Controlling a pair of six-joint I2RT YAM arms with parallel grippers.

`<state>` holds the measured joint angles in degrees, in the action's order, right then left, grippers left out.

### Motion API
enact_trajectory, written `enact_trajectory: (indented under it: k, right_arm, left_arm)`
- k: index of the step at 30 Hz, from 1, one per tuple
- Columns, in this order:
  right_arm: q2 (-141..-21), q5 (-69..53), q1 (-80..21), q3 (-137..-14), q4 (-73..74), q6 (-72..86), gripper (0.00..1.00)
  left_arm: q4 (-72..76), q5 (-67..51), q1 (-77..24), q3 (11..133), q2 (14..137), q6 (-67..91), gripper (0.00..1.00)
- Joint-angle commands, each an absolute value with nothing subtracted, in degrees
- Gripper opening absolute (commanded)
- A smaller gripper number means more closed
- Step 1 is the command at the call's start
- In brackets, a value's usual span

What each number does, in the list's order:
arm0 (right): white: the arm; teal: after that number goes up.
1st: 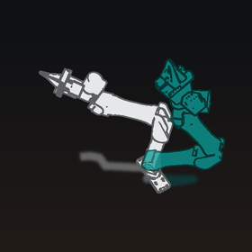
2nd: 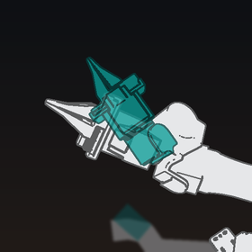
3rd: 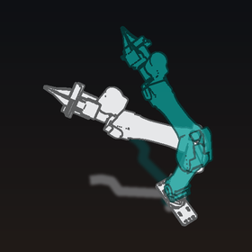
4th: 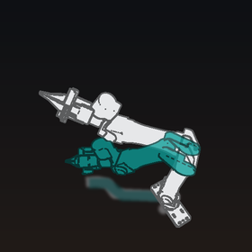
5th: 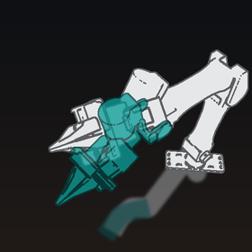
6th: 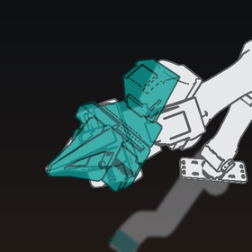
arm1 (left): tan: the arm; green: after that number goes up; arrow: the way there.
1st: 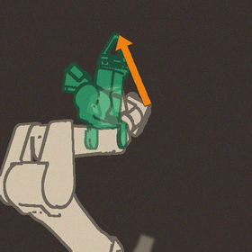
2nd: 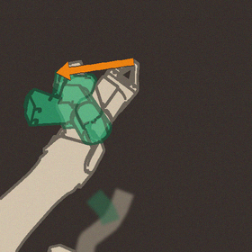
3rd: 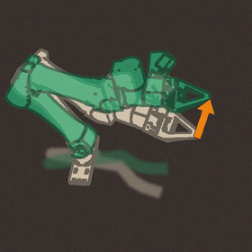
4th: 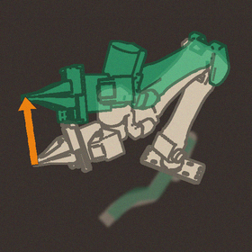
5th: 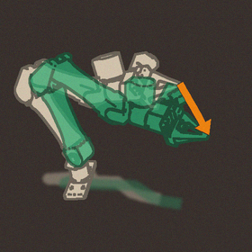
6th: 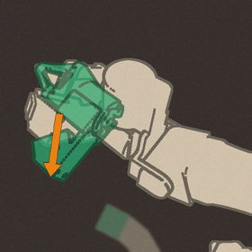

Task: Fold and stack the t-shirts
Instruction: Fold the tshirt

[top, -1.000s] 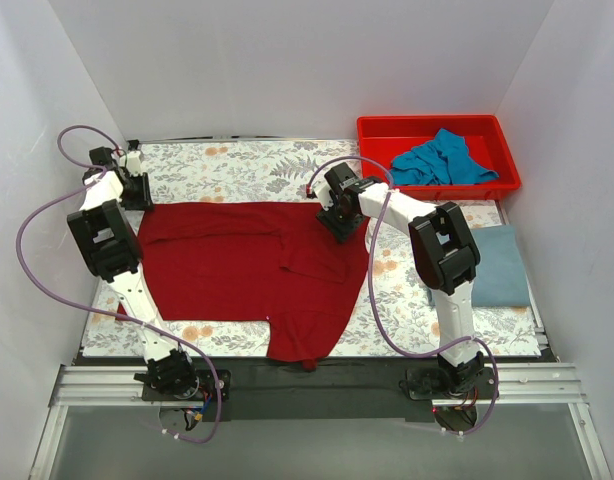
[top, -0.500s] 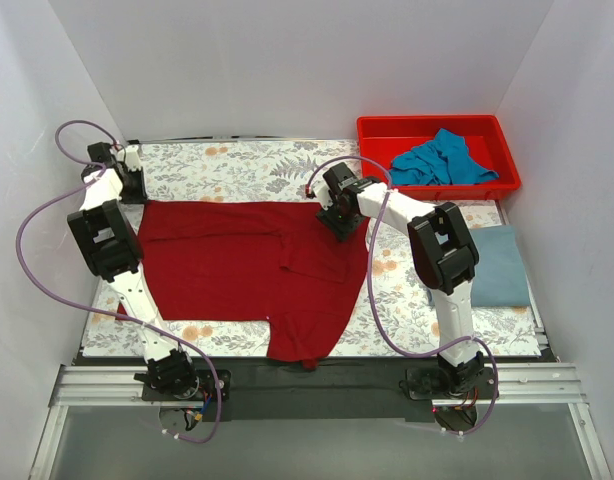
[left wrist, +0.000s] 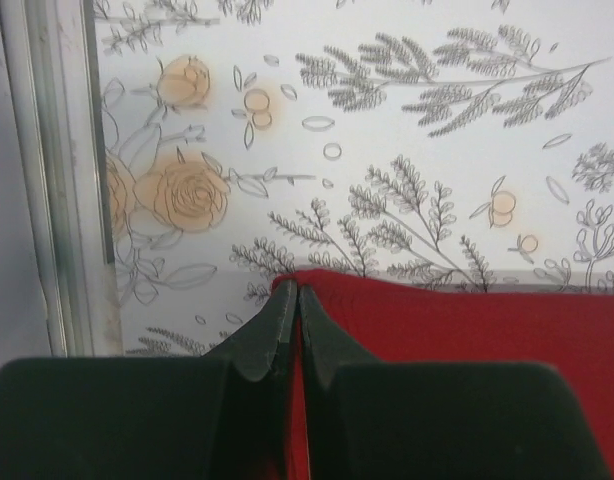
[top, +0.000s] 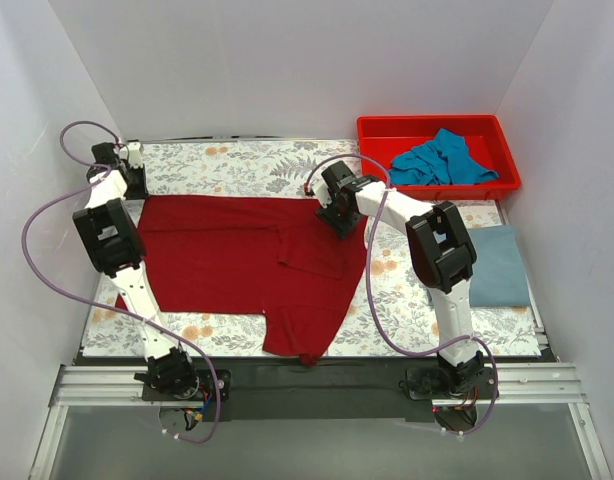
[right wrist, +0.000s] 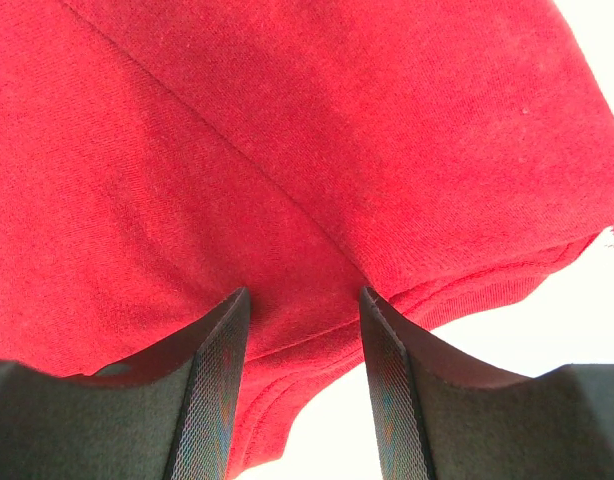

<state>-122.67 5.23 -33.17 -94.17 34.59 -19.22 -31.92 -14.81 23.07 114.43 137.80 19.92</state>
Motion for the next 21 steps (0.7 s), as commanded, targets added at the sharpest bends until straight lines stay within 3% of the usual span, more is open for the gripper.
enact_trajectory:
  k: [1, 4, 5, 8, 15, 21]
  right_arm:
    - [-124.9, 7.6, -32.7, -95.6, 35.2, -20.4, 0.54]
    - [-125.0, 7.1, -32.7, -96.5, 35.4, -20.4, 0.54]
    - [-124.6, 6.9, -32.8, -96.6, 35.4, -20.5, 0.54]
    - [-124.1, 6.0, -32.8, -96.9, 35.6, -20.3, 0.54]
    - [-123.1, 5.1, -32.8, -97.6, 36.3, -20.0, 0.54]
    - [-120.9, 4.1, -32.9, -97.7, 37.3, -19.8, 0.55]
  left_arm:
    - [-27.9, -15.0, 23.6, 116.8, 137.8, 19.1, 0.0]
    - [-28.4, -16.3, 23.5, 117.2, 137.5, 19.4, 0.03]
    - [-29.3, -16.7, 23.6, 117.2, 136.5, 19.7, 0.12]
    - [-31.7, -17.7, 24.1, 115.9, 134.6, 20.5, 0.25]
    - [-36.1, -17.3, 25.2, 111.4, 130.3, 20.5, 0.29]
    - [-38.2, -18.4, 25.2, 110.4, 130.6, 20.4, 0.24]
